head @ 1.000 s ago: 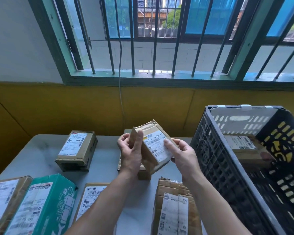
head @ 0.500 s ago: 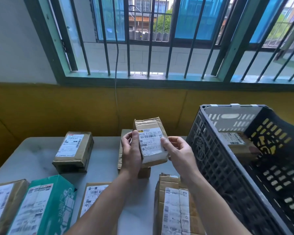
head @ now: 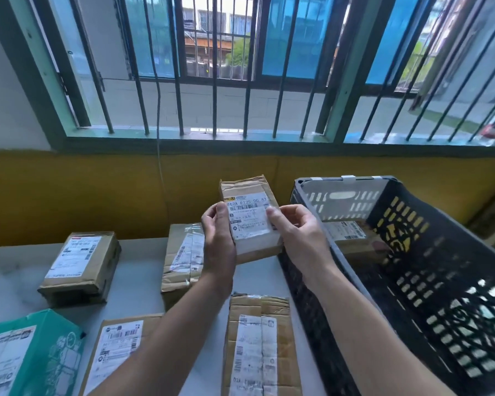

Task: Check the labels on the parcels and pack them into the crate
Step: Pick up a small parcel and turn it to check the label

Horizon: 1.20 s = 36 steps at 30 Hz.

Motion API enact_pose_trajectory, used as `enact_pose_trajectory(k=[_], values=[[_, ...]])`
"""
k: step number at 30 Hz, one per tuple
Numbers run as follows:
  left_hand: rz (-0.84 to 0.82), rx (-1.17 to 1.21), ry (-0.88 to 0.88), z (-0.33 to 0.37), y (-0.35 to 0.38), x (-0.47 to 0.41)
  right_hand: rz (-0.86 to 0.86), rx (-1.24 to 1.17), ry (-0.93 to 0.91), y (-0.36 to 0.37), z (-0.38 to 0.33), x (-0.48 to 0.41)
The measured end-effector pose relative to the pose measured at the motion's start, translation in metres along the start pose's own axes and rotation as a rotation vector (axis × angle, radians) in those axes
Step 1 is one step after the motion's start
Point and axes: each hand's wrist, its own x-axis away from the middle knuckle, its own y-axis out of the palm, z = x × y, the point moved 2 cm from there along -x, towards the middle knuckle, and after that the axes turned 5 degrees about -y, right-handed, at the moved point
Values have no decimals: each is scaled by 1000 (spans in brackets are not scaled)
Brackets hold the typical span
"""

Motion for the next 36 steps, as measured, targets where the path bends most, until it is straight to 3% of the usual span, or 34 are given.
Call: enact_pose_trajectory(k=[6,10,17,28,36], values=[[-28,-16,47,-1,76,4,35,-34,-24,-71,0,-27],[43,-132,132,-9,130,-2,82,-53,-12,-126,7,-50],[-104,-196,7,-32,204,-19,88,-29,2,-204,34,-85],[-39,-288,-221,-69,235,-40,-40,92,159,-247,90,-109],[-79,-484,-232,-80,240,-52,-140,30,254,-275,100,-126]])
